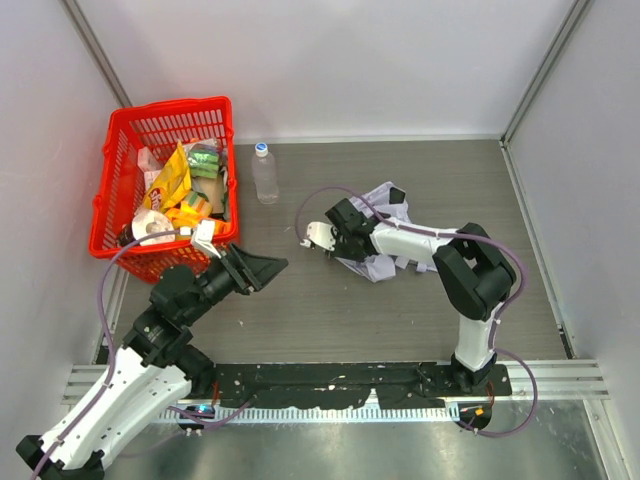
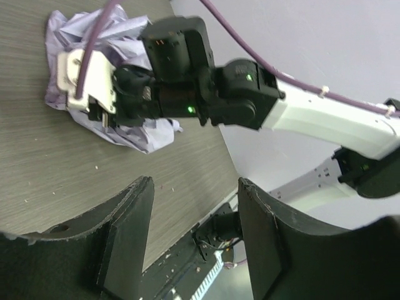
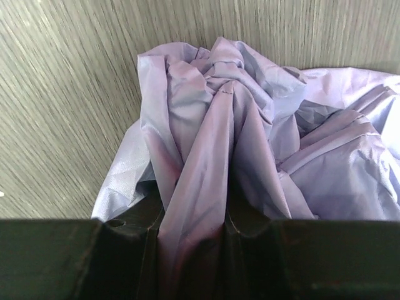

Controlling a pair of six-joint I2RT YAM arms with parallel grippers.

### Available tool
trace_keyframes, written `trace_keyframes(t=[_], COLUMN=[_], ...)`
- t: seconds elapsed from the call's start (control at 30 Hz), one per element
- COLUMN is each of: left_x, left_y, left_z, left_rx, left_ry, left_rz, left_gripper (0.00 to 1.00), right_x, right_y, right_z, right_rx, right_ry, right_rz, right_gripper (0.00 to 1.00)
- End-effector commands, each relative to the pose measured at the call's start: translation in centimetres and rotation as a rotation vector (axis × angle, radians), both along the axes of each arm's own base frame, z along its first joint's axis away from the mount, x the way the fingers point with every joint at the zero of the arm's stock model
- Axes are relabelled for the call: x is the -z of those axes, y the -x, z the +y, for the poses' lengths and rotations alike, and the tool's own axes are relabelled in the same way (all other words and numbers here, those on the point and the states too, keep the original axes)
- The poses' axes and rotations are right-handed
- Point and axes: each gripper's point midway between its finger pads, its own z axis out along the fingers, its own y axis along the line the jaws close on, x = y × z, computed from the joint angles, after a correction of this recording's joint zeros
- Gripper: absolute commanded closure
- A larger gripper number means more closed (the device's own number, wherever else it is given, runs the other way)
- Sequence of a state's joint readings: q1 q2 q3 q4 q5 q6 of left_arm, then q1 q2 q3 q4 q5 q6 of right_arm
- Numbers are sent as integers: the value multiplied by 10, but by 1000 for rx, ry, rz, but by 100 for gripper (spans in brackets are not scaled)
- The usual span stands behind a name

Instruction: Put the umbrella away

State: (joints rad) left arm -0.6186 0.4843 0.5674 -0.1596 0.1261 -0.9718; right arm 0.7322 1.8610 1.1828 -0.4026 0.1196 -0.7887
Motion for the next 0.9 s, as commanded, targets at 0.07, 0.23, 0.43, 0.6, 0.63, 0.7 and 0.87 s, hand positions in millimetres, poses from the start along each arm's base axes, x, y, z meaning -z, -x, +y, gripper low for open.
trace_keyframes(t=[0.07, 0.23, 0.43, 0.6, 0.63, 0.7, 0.87], left_x=[-5, 22, 62, 103, 106, 125, 141], left_y=[24, 32, 1, -37, -43, -55, -85], left_z=[-14, -31, -51, -64, -67, -70, -70], left_rx=[155, 222, 63, -180, -209, -302, -478], left_ry=[55, 38, 66, 152, 178, 217, 319], left_rz=[-46, -9, 138, 365, 399, 512, 564], left_gripper=[41, 41, 25, 17, 17, 17, 17], right_x=[43, 57, 53, 46, 47, 47, 45], right_y=[79, 88, 89, 83, 83, 83, 81], right_z=[28, 27, 30, 33, 33, 31, 30], right_rx=[49, 148, 249, 241, 242, 245, 241], right_ry=[-168, -197, -339, -430, -422, -420, -426], right_rz=[544, 748, 943, 997, 994, 994, 974], right_gripper=[99, 99, 99, 99, 99, 99, 99])
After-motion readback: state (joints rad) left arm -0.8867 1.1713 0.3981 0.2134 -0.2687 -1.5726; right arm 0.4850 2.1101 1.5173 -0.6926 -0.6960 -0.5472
